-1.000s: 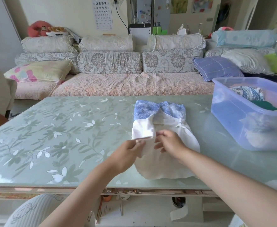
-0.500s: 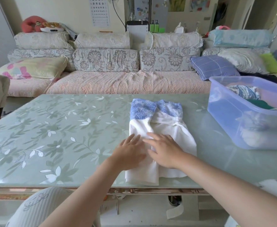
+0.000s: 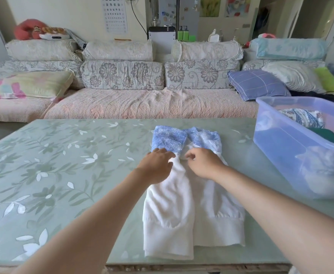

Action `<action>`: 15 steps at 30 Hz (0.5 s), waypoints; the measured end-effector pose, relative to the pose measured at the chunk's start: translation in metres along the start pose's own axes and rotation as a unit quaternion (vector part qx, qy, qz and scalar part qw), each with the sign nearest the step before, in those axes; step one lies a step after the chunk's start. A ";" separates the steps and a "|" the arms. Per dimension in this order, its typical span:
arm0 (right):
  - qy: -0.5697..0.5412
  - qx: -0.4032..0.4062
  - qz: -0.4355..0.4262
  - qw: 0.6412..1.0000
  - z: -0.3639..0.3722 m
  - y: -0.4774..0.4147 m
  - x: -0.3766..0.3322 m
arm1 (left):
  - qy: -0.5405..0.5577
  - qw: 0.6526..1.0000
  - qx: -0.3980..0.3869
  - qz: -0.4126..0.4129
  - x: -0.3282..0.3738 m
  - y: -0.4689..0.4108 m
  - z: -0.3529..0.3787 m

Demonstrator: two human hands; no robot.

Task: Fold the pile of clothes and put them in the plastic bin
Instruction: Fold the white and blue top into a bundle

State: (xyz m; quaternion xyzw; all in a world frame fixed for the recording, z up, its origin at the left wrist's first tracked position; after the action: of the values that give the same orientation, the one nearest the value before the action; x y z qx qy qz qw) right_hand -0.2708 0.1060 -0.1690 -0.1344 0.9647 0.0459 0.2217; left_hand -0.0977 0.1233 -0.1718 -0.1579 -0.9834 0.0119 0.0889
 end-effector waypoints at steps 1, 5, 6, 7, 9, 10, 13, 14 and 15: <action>-0.006 0.010 0.007 1.000 -0.003 -0.011 0.003 | -0.006 1.000 -0.005 0.006 0.000 -0.012 0.000; -0.040 0.027 0.018 0.999 0.000 -0.051 0.012 | -0.010 1.000 -0.020 0.012 -0.006 -0.053 0.007; -0.066 0.031 0.023 0.997 0.002 -0.062 0.013 | -0.011 1.000 -0.022 0.009 -0.011 -0.062 0.010; -0.094 0.038 0.030 0.994 0.004 -0.072 0.015 | -0.016 1.000 -0.023 0.004 -0.015 -0.070 0.014; -0.121 0.049 0.049 0.990 0.009 -0.095 0.017 | -0.019 1.000 -0.020 -0.010 -0.025 -0.085 0.021; -0.117 0.049 0.058 0.990 0.010 -0.105 0.019 | -0.010 1.000 -0.018 -0.016 -0.029 -0.090 0.024; -0.060 0.021 0.088 0.994 0.014 -0.134 0.019 | 0.030 0.999 -0.018 -0.030 -0.039 -0.108 0.031; -0.050 0.007 0.096 0.994 0.016 -0.143 0.018 | 0.036 0.999 -0.020 -0.035 -0.041 -0.113 0.034; -0.051 -0.009 0.100 0.994 0.018 -0.151 0.018 | 0.037 0.998 -0.022 -0.041 -0.044 -0.117 0.037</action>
State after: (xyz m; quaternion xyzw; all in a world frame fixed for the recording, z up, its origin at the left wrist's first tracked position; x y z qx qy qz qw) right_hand -0.2370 -0.0409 -0.1974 -0.0371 0.9601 0.0832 0.2642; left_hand -0.0993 -0.0017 -0.2096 -0.1197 -0.9850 -0.0190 0.1226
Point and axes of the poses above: each hand's wrist, its own y-axis away from the middle knuckle, its own z-axis out of the palm, x = y × z, the point moved 3 cm from there along -y, towards the middle knuckle, and after that the axes turned 8 degrees about -x, right-handed, at the moved point
